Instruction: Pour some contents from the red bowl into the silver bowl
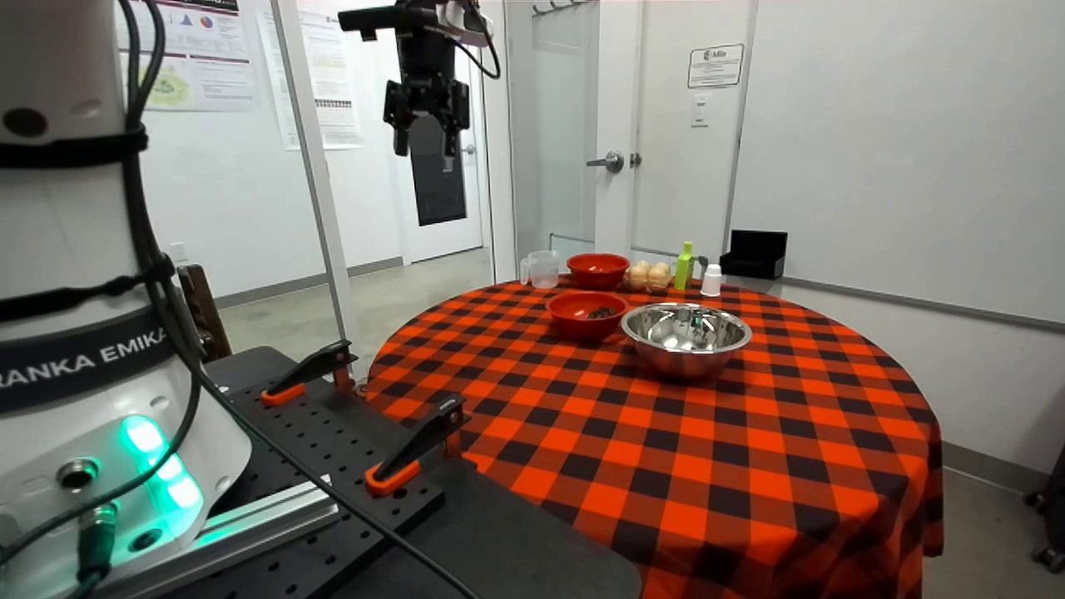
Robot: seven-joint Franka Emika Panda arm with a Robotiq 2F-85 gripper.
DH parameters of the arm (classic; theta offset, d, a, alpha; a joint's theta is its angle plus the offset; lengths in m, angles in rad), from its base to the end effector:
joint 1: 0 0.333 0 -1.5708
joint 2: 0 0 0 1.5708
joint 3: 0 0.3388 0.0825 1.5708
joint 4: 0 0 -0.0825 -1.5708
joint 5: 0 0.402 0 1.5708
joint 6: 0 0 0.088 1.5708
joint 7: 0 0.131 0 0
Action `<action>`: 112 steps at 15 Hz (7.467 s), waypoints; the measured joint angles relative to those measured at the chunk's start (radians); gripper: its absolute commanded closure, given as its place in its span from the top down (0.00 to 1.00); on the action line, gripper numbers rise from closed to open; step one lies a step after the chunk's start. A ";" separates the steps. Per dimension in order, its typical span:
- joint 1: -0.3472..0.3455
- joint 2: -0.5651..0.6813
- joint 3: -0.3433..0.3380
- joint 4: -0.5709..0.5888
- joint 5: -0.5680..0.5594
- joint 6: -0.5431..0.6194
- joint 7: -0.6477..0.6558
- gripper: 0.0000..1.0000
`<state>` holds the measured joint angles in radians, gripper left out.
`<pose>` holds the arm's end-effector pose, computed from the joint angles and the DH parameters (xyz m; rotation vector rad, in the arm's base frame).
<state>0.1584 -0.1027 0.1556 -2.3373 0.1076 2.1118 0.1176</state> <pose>0.4604 0.1570 0.3546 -3.0828 -0.2060 0.2106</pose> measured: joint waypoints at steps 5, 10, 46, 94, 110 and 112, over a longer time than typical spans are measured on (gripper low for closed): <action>-0.008 0.270 -0.010 0.209 -0.097 0.104 0.015 1.00; 0.019 0.528 -0.059 0.437 -0.256 0.139 0.091 1.00; 0.054 1.259 -0.156 1.150 -0.285 0.015 0.038 0.00; -0.492 0.832 -0.014 0.811 0.468 -0.017 -0.444 0.01; -0.552 0.663 -0.068 0.626 0.850 -0.024 -0.781 0.01; -0.547 0.642 -0.086 0.608 0.872 -0.025 -0.791 0.01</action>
<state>-0.3884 0.5395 0.0697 -1.7297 0.9795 2.0869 -0.6737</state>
